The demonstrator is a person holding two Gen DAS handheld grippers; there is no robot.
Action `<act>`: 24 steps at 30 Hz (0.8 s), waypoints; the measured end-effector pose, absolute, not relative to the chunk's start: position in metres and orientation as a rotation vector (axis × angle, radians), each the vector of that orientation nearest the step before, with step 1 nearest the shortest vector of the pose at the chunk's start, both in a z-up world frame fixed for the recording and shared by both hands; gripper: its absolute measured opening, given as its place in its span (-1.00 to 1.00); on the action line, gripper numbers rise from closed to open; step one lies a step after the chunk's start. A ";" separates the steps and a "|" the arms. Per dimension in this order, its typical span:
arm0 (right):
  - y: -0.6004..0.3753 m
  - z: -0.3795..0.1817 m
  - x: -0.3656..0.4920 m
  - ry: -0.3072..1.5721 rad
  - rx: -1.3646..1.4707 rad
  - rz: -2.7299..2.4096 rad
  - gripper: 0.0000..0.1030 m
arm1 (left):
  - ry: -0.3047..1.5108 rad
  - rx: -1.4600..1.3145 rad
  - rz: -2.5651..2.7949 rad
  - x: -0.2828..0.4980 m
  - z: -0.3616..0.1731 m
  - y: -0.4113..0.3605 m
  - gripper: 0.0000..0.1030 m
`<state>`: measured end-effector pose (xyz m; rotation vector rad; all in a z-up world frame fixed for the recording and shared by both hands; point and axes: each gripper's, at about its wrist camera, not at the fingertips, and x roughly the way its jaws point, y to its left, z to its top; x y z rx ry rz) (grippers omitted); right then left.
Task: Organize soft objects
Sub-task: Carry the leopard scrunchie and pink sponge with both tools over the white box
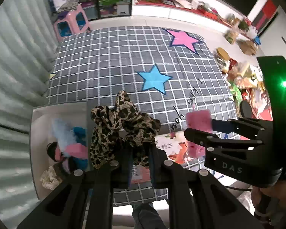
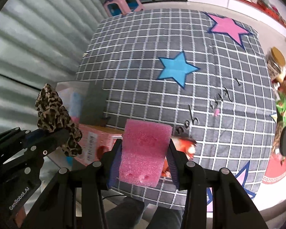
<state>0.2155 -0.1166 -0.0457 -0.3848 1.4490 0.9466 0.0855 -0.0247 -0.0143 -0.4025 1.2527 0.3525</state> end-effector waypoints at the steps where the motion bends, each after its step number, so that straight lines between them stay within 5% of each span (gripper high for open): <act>1: -0.112 -0.043 0.212 1.442 -0.394 0.957 -0.11 | 1.247 -0.408 0.360 0.082 -0.013 -0.021 -0.70; 24: -0.010 -0.028 0.107 1.350 -0.671 1.215 -0.11 | 1.186 -0.611 0.642 -0.038 -0.021 0.055 -0.71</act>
